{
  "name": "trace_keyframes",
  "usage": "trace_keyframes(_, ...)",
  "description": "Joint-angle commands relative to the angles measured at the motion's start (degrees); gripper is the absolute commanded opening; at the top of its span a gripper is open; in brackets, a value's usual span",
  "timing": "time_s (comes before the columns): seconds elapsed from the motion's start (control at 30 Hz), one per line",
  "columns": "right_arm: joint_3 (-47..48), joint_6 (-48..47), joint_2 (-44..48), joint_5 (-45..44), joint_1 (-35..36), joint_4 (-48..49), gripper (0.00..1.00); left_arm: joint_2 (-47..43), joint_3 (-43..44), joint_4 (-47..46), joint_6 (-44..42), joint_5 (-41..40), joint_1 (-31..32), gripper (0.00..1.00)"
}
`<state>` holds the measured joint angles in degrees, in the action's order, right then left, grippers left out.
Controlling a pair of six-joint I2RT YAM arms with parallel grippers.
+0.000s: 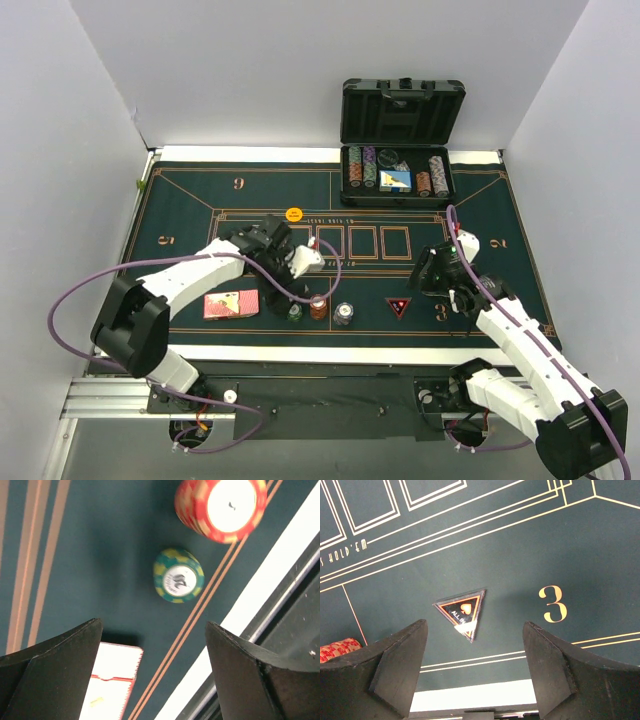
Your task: Distribute texas hold em gaming equipment
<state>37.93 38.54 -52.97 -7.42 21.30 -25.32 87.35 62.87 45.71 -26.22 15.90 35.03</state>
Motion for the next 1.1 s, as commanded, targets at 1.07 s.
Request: trace_keyframes(1.07,2.9,-0.7,-0.6,-1.4,-0.7,-2.6,0.73,6.1,-6.4,-12.7,2.3,3.3,6.0,0.91)
